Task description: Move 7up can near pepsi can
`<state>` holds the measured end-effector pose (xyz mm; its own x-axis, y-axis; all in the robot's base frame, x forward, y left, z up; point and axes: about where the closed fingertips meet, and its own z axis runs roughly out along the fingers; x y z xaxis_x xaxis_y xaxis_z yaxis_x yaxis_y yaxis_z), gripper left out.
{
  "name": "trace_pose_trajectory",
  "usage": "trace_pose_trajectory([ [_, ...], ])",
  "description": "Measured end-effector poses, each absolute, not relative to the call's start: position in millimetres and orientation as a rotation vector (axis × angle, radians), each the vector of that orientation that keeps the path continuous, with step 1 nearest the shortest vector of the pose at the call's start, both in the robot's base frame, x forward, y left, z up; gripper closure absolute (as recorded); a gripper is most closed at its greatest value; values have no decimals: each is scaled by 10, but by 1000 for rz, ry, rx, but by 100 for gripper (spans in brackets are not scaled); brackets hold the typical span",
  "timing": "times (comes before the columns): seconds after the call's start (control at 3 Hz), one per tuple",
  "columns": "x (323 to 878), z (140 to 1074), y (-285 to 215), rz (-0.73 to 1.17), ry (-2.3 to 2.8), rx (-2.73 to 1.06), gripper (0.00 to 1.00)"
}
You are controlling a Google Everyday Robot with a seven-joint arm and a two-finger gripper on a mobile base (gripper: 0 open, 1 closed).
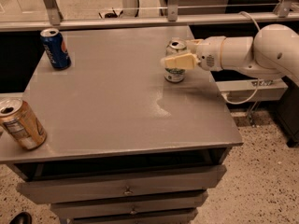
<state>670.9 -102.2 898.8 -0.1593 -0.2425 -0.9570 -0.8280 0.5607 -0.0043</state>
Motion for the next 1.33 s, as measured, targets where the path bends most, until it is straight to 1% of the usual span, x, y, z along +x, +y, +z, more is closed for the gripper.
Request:
trace_pose_trajectory([
  [0.33,6730,9039,-1035,672,1661,-884,56],
  [0.67,6700,9402,-1078,649,1582,-906,80],
  [1.0,6699,9481,-1071,645,1565,-912,100],
  [1.33,6735,9491,-964,654,1550,-923,100],
])
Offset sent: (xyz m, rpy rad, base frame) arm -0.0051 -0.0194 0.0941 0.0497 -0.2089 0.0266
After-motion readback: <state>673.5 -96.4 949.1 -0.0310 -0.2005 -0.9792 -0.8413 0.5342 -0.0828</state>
